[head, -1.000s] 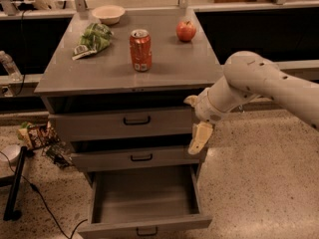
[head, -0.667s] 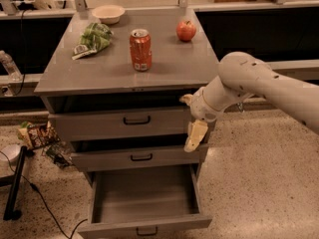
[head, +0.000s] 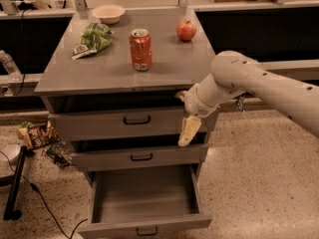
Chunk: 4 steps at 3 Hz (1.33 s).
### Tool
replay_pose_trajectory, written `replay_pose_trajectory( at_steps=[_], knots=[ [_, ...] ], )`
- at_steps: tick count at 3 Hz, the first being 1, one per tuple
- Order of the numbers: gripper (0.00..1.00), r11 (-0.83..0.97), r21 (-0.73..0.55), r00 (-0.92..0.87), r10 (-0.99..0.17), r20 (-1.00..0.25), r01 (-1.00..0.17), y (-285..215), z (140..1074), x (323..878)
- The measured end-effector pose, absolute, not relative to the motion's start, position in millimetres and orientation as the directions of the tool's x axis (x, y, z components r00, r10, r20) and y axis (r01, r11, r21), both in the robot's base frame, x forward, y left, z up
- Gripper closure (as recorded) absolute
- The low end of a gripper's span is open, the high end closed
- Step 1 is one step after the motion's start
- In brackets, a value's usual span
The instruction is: Open top drawer
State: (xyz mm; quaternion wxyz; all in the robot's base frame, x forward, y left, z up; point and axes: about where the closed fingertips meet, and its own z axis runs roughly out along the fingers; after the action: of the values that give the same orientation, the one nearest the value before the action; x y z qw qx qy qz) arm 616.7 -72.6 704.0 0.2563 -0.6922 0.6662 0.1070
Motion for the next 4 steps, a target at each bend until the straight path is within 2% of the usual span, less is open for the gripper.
replay_pose_trajectory(
  at_steps=[1, 2, 3, 4],
  knots=[
    [0.0, 0.025, -0.207, 0.084, -0.863, -0.499, -0.978, -64, 701, 628],
    [0.12, 0.025, -0.192, 0.077, -0.859, -0.506, -0.981, -57, 694, 633],
    [0.34, 0.017, -0.176, 0.077, -0.856, -0.511, -0.984, -51, 691, 632],
    [0.75, 0.024, -0.164, 0.063, -0.859, -0.508, -0.986, -61, 701, 616]
  ],
)
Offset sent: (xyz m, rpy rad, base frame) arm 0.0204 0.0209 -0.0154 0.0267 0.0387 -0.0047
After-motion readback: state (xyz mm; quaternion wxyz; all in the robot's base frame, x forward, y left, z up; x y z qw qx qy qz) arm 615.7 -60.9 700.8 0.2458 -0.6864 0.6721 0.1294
